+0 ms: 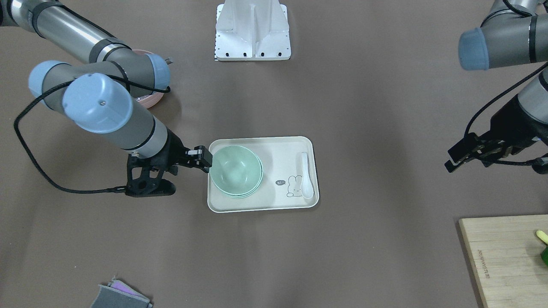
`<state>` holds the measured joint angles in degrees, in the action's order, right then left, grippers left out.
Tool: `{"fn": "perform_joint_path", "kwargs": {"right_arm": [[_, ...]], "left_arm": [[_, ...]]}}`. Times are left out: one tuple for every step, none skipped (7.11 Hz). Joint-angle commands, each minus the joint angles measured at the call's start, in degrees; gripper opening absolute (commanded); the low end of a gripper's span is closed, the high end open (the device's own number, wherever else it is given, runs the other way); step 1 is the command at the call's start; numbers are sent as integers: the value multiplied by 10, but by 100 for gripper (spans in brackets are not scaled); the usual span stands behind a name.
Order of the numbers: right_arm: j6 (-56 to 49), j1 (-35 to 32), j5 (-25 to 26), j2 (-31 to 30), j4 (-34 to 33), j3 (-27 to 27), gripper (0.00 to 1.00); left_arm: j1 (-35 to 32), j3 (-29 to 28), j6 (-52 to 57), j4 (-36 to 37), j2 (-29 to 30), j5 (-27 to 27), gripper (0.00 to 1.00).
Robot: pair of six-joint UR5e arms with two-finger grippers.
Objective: Stack green bowls together
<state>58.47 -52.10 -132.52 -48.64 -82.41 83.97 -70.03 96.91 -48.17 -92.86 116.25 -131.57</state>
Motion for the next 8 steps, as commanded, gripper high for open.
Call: {"fn": "perform_joint_path", "kwargs": {"right_arm": [[-92,-82,-10,-62,-76,64,100],[-207,-122,-6,-100,-152,102,100],[-329,-165,14,-135,-221,136,100],[-426,-207,18,-181,-250,149,100],[-515,-257,18,-240,-252,148,100],[-614,-306,19,-282,-252,135,100],[-640,-345,19,-330,-250,127,100],[-637,-356,28,-360,-248,127,100]], "left_arm": [[-48,-8,105,5,-28,3,98],[-94,-42,212,3,-50,2,98],[-128,-88,257,5,-52,8,98],[-156,-132,313,0,-53,10,98],[-177,-151,380,2,-78,6,98],[-183,-153,381,2,-94,4,98],[-200,-125,382,-18,-142,-18,98],[-201,-125,375,-49,-156,-17,98]]}}
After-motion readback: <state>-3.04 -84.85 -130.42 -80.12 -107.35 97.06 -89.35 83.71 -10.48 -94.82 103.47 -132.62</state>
